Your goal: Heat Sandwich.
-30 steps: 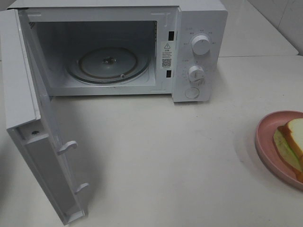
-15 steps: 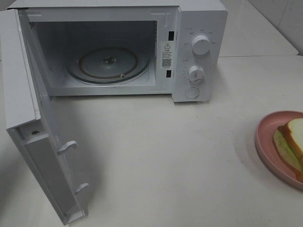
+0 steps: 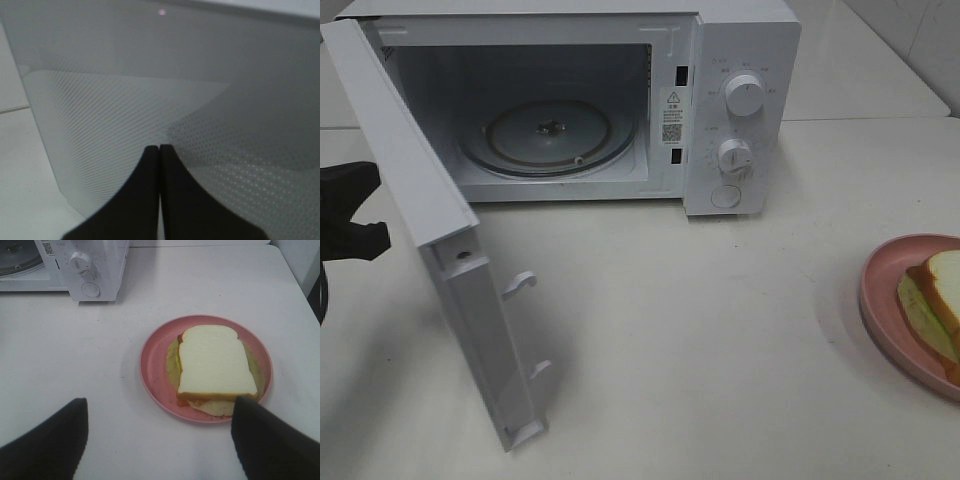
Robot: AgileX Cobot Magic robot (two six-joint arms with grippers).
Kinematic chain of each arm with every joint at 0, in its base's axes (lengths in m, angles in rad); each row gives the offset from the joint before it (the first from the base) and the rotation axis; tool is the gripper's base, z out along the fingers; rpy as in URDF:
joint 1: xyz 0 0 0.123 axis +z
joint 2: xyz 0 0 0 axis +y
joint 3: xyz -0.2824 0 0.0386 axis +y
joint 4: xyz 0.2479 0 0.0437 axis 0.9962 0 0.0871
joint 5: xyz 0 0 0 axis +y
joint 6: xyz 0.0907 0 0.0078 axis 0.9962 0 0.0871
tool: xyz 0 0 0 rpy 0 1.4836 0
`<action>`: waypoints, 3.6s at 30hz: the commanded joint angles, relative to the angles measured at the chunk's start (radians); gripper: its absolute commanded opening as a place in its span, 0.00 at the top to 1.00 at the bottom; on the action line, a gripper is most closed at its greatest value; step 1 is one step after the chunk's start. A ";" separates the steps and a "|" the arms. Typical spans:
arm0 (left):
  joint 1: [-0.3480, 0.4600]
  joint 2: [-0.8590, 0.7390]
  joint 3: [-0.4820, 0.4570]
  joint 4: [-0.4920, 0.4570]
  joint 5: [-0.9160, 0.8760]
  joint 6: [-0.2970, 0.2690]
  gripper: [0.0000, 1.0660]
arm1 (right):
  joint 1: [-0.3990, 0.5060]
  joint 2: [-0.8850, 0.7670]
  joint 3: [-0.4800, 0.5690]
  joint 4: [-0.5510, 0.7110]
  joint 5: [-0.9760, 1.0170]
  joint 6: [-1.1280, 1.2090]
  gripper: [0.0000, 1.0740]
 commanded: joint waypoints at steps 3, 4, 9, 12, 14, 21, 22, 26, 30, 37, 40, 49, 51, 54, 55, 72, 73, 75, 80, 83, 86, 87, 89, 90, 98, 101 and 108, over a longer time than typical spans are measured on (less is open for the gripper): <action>-0.072 0.038 -0.039 -0.110 -0.018 0.022 1.00 | -0.009 -0.026 0.000 0.003 -0.012 -0.008 0.29; -0.082 0.049 -0.048 -0.117 -0.018 0.022 1.00 | -0.009 -0.026 0.000 0.003 -0.012 -0.008 0.29; -0.160 0.110 -0.122 -0.159 -0.014 0.030 1.00 | -0.009 -0.026 0.000 0.003 -0.012 -0.008 0.29; -0.189 0.131 -0.145 -0.191 -0.013 0.030 1.00 | -0.009 -0.026 0.000 0.003 -0.012 -0.008 0.29; -0.237 0.158 -0.184 -0.264 -0.008 0.039 1.00 | -0.009 -0.026 0.000 0.003 -0.012 -0.008 0.29; -0.331 0.210 -0.263 -0.434 0.020 0.150 1.00 | -0.009 -0.026 0.000 0.003 -0.012 -0.008 0.29; -0.362 0.222 -0.292 -0.496 0.029 0.189 1.00 | -0.009 -0.026 0.000 0.003 -0.012 -0.007 0.29; -0.399 0.238 -0.334 -0.565 0.044 0.234 1.00 | -0.009 -0.026 0.000 0.003 -0.012 -0.007 0.29; -0.439 0.269 -0.398 -0.658 0.058 0.301 1.00 | -0.009 -0.026 0.000 0.002 -0.012 -0.005 0.29; -0.499 0.339 -0.538 -0.786 0.114 0.414 1.00 | -0.009 -0.026 0.000 0.002 -0.012 -0.005 0.29; -0.510 0.365 -0.594 -0.812 0.152 0.442 1.00 | -0.009 -0.026 0.000 0.002 -0.012 -0.005 0.29; -0.522 0.435 -0.730 -0.846 0.211 0.483 1.00 | -0.009 -0.026 0.000 0.002 -0.012 -0.005 0.29; -0.522 0.446 -0.759 -0.864 0.229 0.487 1.00 | -0.009 -0.026 0.000 0.002 -0.012 -0.005 0.29; -0.522 0.464 -0.799 -0.899 0.243 0.538 1.00 | -0.009 -0.026 0.000 0.002 -0.012 -0.005 0.29; -0.522 0.467 -0.812 -0.911 0.246 0.558 1.00 | -0.009 -0.026 0.000 0.002 -0.012 -0.005 0.29; -0.522 0.534 -0.933 -0.961 0.256 0.625 1.00 | -0.009 -0.026 0.000 0.002 -0.012 -0.005 0.29; -0.522 0.534 -0.933 -0.961 0.256 0.630 1.00 | -0.009 -0.026 0.000 0.002 -0.012 -0.005 0.29; -0.522 0.533 -0.933 -0.961 0.265 0.633 1.00 | -0.009 -0.026 0.000 0.002 -0.012 -0.005 0.29; -0.523 0.504 -0.914 -0.971 0.293 0.633 1.00 | -0.009 -0.026 0.000 0.002 -0.012 -0.005 0.29; -0.532 0.486 -0.893 -0.984 0.294 0.633 1.00 | -0.009 -0.026 0.000 0.002 -0.012 -0.005 0.29; -0.552 0.457 -0.854 -0.989 0.294 0.637 1.00 | -0.009 -0.026 0.000 0.002 -0.012 -0.005 0.29; -0.559 0.445 -0.839 -0.990 0.296 0.637 1.00 | -0.009 -0.026 0.000 0.002 -0.012 -0.005 0.29; -0.590 0.411 -0.795 -0.994 0.296 0.639 1.00 | -0.009 -0.026 0.000 0.002 -0.012 -0.005 0.29; -0.601 0.400 -0.779 -0.997 0.298 0.639 1.00 | -0.009 -0.026 0.000 0.002 -0.012 -0.005 0.29; -0.662 0.294 -0.649 -1.019 0.397 0.643 0.87 | -0.009 -0.026 0.000 0.002 -0.012 -0.005 0.29; -0.662 0.268 -0.623 -1.020 0.460 0.643 0.69 | -0.009 -0.026 0.000 0.002 -0.012 -0.005 0.29; -0.642 0.159 -0.564 -1.042 0.801 0.665 0.06 | -0.009 -0.026 0.000 0.002 -0.012 -0.005 0.29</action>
